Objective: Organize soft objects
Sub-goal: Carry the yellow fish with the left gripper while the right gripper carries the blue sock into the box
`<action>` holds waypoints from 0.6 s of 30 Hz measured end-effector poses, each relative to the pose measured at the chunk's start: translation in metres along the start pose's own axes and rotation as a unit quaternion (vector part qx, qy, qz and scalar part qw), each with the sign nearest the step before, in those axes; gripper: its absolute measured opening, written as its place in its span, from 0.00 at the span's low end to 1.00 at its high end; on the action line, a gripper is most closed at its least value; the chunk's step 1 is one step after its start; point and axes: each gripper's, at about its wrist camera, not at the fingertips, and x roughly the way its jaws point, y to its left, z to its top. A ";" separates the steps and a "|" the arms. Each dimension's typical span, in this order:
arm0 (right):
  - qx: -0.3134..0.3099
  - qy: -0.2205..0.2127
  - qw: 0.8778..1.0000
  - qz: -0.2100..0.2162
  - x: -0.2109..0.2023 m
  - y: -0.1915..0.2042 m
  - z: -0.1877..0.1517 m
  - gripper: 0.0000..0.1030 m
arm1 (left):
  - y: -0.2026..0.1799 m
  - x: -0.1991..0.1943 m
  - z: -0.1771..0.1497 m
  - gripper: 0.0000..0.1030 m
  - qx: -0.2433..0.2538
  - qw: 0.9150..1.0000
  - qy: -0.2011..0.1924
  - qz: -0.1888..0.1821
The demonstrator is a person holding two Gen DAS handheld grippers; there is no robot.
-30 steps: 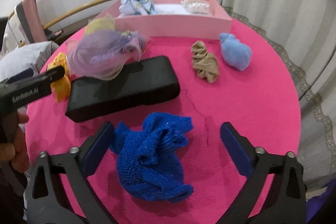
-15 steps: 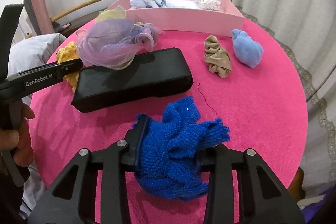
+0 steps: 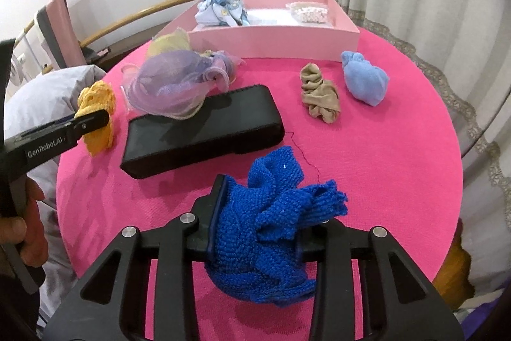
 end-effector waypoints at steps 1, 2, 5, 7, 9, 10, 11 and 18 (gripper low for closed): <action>0.001 -0.001 1.000 0.001 -0.001 0.000 0.001 0.30 | -0.001 -0.005 -0.002 0.31 0.002 1.000 -0.003 0.003; 0.002 -0.003 1.000 0.003 -0.003 0.000 0.001 0.30 | -0.002 -0.008 -0.002 0.31 0.004 1.000 -0.006 0.006; 0.006 -0.010 1.000 0.005 -0.009 -0.003 0.004 0.30 | -0.005 -0.019 -0.003 0.31 0.010 1.000 -0.014 0.015; 0.008 -0.013 1.000 0.008 -0.011 -0.004 0.006 0.30 | -0.007 -0.026 -0.003 0.31 0.013 1.000 -0.018 0.020; 0.009 -0.018 1.000 0.008 -0.015 -0.006 0.010 0.30 | -0.010 -0.033 0.000 0.32 0.016 0.999 -0.022 0.021; 0.009 -0.020 1.000 0.008 -0.016 -0.006 0.011 0.30 | -0.012 -0.036 0.001 0.32 0.018 0.999 -0.024 0.022; 0.008 -0.023 1.000 0.010 -0.019 -0.007 0.015 0.30 | -0.014 -0.038 0.002 0.32 0.020 0.999 -0.025 0.022; -0.006 -0.056 0.998 0.017 -0.035 -0.007 0.053 0.30 | -0.027 -0.056 0.031 0.32 0.031 0.998 -0.050 0.017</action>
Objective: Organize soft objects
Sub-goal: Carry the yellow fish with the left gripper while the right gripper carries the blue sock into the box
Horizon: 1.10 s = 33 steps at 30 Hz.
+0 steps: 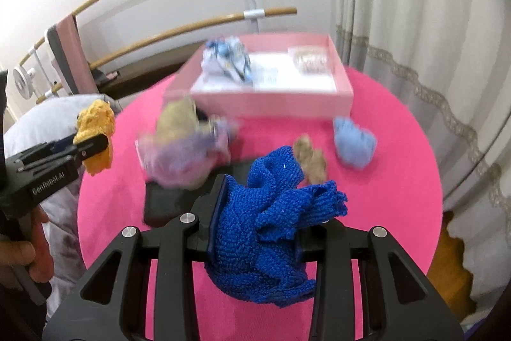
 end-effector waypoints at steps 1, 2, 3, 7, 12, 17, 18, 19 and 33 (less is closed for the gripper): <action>-0.002 -0.006 1.000 0.001 -0.002 -0.001 0.008 0.30 | 0.000 -0.002 0.005 0.32 0.000 1.000 -0.004 -0.001; -0.006 -0.013 1.000 0.001 -0.003 -0.002 0.019 0.30 | -0.001 -0.004 0.011 0.32 0.000 1.000 -0.008 -0.004; -0.008 -0.018 1.000 0.001 -0.003 -0.003 0.027 0.30 | -0.001 -0.005 0.017 0.32 0.000 1.000 -0.012 -0.007; -0.014 -0.033 0.999 0.003 -0.001 -0.008 0.057 0.30 | 0.001 -0.006 0.043 0.32 0.002 0.999 -0.028 -0.015; -0.005 -0.041 0.999 0.020 0.011 -0.017 0.093 0.31 | -0.006 0.003 0.076 0.32 0.007 0.999 -0.037 -0.027; 0.014 -0.038 0.998 0.040 0.033 -0.032 0.132 0.31 | -0.024 0.026 0.111 0.32 0.017 0.998 -0.032 -0.045; 0.018 -0.035 0.998 0.040 0.038 -0.037 0.138 0.31 | -0.027 0.034 0.120 0.32 0.017 0.998 -0.027 -0.053; 0.024 -0.030 0.999 0.039 0.045 -0.042 0.148 0.31 | -0.030 0.041 0.127 0.32 0.016 0.998 -0.024 -0.059; 0.105 0.050 0.992 0.048 0.139 -0.102 0.178 0.32 | -0.057 0.136 0.200 0.32 -0.001 0.993 0.054 -0.109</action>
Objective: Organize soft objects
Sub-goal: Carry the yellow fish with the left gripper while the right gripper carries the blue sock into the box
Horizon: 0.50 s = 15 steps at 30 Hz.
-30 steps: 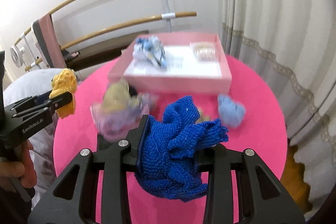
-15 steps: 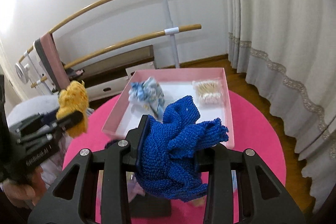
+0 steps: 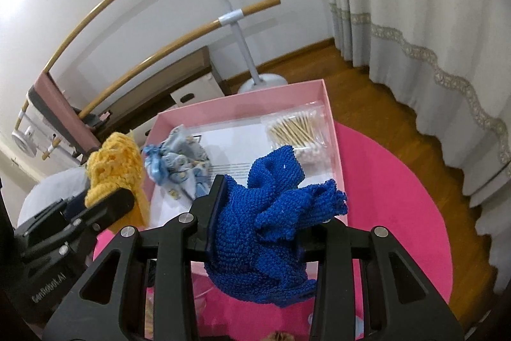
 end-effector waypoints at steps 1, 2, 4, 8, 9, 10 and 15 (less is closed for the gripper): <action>0.003 0.003 1.000 -0.001 0.004 -0.002 0.001 0.32 | 0.001 0.007 0.005 0.32 -0.002 1.000 0.006 -0.002; 0.004 0.004 1.000 -0.001 0.007 -0.004 0.003 0.32 | 0.002 0.011 0.009 0.33 -0.002 1.000 0.010 -0.003; 0.010 0.008 1.000 -0.001 0.013 -0.008 0.004 0.32 | 0.003 0.021 0.016 0.33 -0.002 1.000 0.019 -0.004; 0.016 0.015 1.000 -0.003 0.020 -0.012 0.003 0.32 | 0.002 0.034 0.027 0.33 -0.007 0.999 0.031 -0.007; 0.017 0.016 1.000 -0.002 0.021 -0.013 0.002 0.32 | 0.001 0.038 0.030 0.33 -0.007 0.999 0.033 -0.007; 0.019 0.016 1.000 -0.003 0.022 -0.014 0.003 0.32 | 0.000 0.040 0.031 0.33 -0.007 0.999 0.035 -0.007; 0.019 0.020 1.000 -0.007 0.028 -0.011 0.007 0.33 | -0.008 0.059 0.038 0.39 0.000 0.999 0.043 -0.006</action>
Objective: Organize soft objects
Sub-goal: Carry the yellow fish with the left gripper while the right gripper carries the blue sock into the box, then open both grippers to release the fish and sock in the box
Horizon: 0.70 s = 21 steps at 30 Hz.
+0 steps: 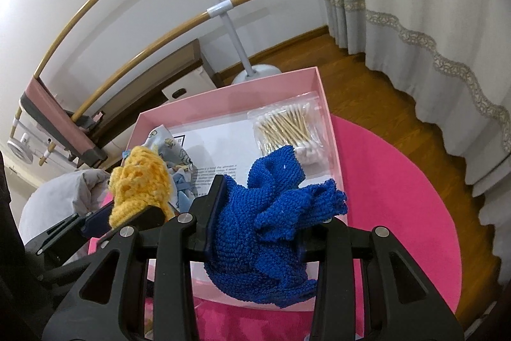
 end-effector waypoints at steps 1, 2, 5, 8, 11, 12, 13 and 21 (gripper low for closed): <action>-0.001 0.001 1.000 -0.001 0.001 0.001 0.000 0.37 | -0.002 0.001 0.000 0.43 0.001 1.000 0.000 0.004; 0.000 0.002 1.000 -0.004 0.002 0.001 0.001 0.39 | -0.004 0.004 0.001 0.48 0.003 1.000 0.001 0.010; 0.002 0.004 1.000 -0.005 0.005 0.001 0.003 0.44 | -0.008 0.005 0.003 0.64 0.007 1.000 -0.003 0.023; 0.004 -0.001 1.000 -0.001 0.003 0.000 0.002 0.68 | -0.007 0.000 0.003 0.82 0.007 0.999 -0.016 0.037; 0.011 -0.018 1.000 -0.001 -0.007 -0.002 -0.001 0.98 | -0.007 -0.014 -0.011 0.93 0.005 0.998 -0.033 0.043; 0.013 -0.025 1.000 -0.004 -0.011 -0.002 -0.002 1.00 | -0.006 -0.021 -0.019 0.95 0.007 0.998 -0.039 0.047; 0.013 -0.029 0.999 -0.006 -0.014 -0.002 -0.003 1.00 | -0.007 -0.027 -0.021 0.99 0.010 0.997 -0.047 0.057; 0.013 -0.073 0.997 -0.014 -0.062 0.002 -0.023 1.00 | -0.003 -0.085 -0.051 1.00 0.015 0.990 -0.101 0.094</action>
